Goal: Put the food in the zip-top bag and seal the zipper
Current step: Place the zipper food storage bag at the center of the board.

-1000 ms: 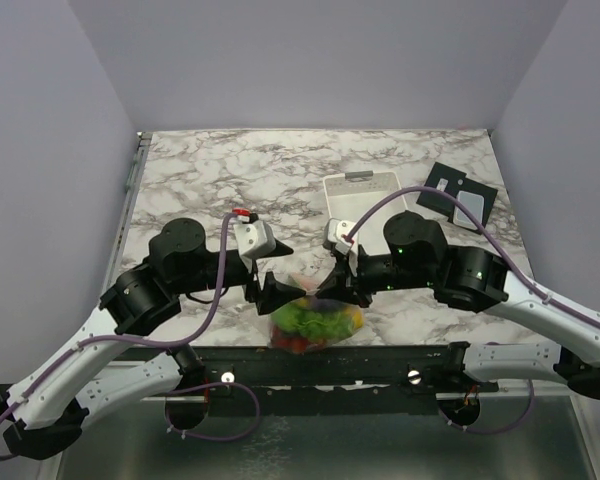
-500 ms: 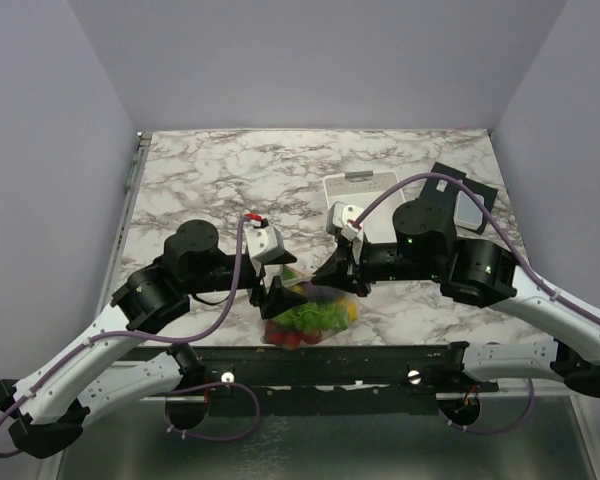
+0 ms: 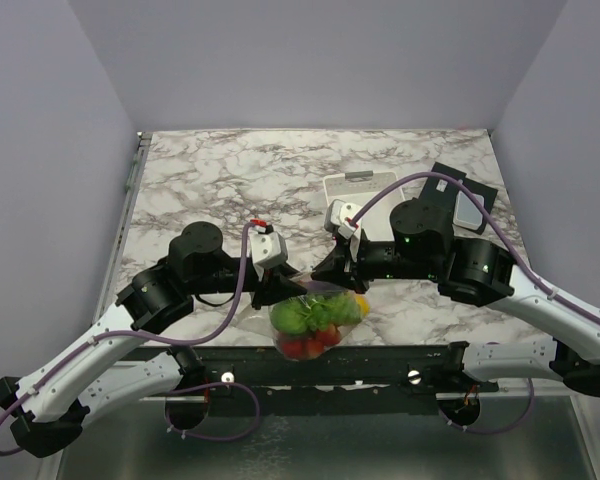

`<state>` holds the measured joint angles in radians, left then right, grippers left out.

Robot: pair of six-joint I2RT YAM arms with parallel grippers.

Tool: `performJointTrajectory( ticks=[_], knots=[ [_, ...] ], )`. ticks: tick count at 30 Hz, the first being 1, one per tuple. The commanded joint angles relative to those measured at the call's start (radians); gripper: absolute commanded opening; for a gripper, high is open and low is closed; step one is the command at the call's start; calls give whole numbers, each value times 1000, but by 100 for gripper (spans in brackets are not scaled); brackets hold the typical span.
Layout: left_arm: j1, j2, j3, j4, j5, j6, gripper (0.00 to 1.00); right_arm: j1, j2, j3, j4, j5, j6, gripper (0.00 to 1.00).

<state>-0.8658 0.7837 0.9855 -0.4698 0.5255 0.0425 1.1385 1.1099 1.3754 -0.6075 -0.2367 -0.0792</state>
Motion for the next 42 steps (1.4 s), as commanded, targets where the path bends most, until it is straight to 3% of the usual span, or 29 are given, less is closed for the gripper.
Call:
performJointTrajectory(
  ticks=[1, 3, 11, 16, 20, 23, 34, 42],
  knots=[
    [3, 6, -7, -13, 10, 10, 10, -1, -17, 41, 92, 18, 9, 1],
    [4, 8, -3, -17, 2, 10, 0, -1, -19, 26, 99, 25, 10, 1],
    [4, 7, 7, -28, -87, 12, 0, -1, -34, -23, 117, 120, 19, 2],
    [3, 5, 19, -37, -187, 14, 0, -1, -55, -47, 124, 186, 21, 18],
    [3, 12, 27, -48, -279, 17, 0, -1, -88, -73, 141, 265, 24, 44],
    [3, 16, 35, -49, -329, 18, 0, -2, -114, -93, 155, 313, 24, 54],
    [4, 64, 92, -82, -708, 82, 0, -1, -183, -172, 200, 414, 24, 59],
    [3, 188, 131, -73, -1041, 125, 0, -1, -209, -227, 233, 434, 31, 59]
  ],
)
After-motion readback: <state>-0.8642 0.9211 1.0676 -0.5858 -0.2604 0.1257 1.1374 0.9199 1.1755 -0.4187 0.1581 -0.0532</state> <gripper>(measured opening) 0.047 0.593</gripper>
